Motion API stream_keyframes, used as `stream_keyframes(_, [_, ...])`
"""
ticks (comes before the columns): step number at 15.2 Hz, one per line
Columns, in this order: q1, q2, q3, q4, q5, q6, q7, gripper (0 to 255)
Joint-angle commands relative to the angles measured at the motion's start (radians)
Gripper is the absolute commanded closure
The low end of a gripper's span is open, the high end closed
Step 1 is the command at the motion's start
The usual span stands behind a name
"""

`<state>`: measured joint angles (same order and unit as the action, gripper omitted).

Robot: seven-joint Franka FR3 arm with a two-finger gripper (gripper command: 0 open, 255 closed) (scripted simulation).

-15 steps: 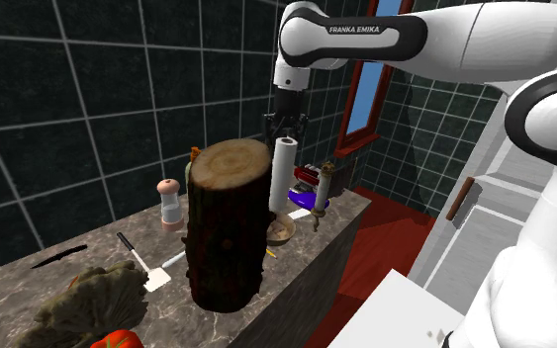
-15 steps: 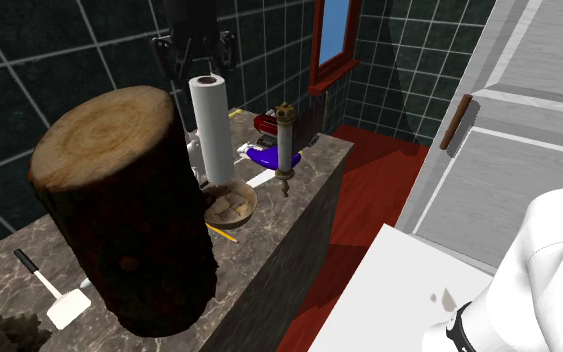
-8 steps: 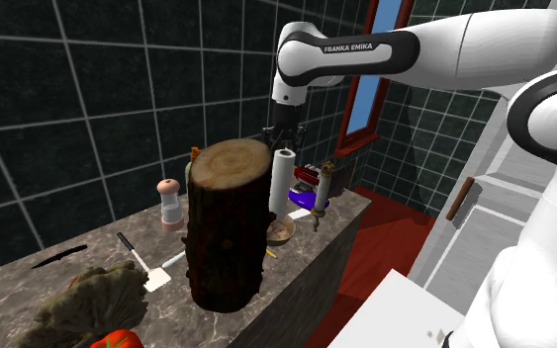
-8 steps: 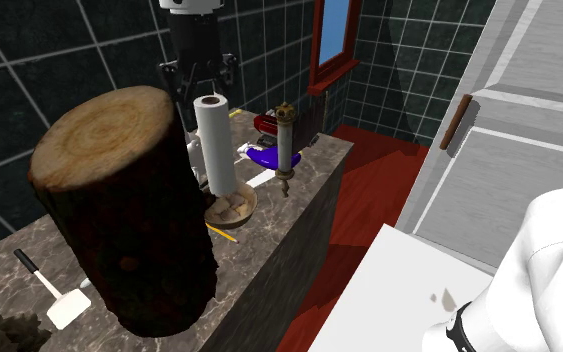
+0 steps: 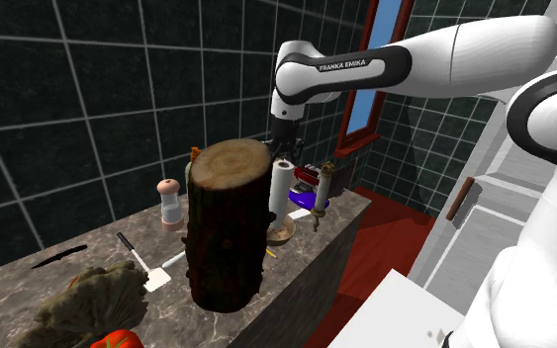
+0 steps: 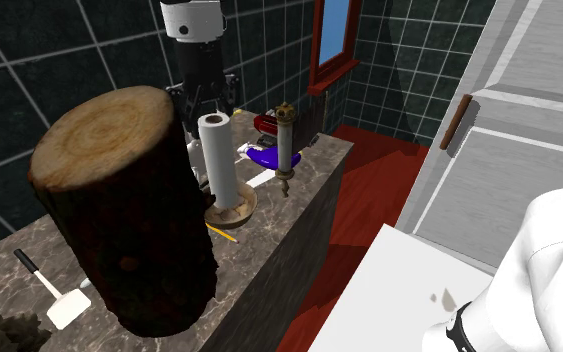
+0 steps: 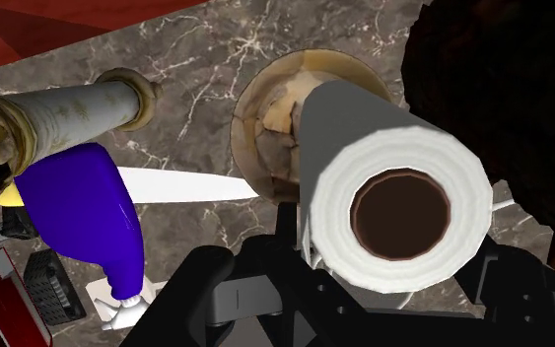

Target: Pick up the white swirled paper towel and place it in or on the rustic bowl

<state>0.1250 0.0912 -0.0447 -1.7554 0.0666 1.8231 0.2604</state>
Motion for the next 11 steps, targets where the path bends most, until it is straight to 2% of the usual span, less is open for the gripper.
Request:
stream_keyframes(1, [0.0,-0.001,0.0,-0.004,0.0,0.004,0.0,255])
stream_keyframes(6, [0.0,-0.001,0.0,-0.004,0.0,0.004,0.0,255])
stream_keyframes(7, [0.0,-0.001,0.0,-0.004,0.0,0.004,0.0,0])
stream_keyframes(11, [0.0,-0.001,0.0,-0.004,0.0,0.004,0.0,0])
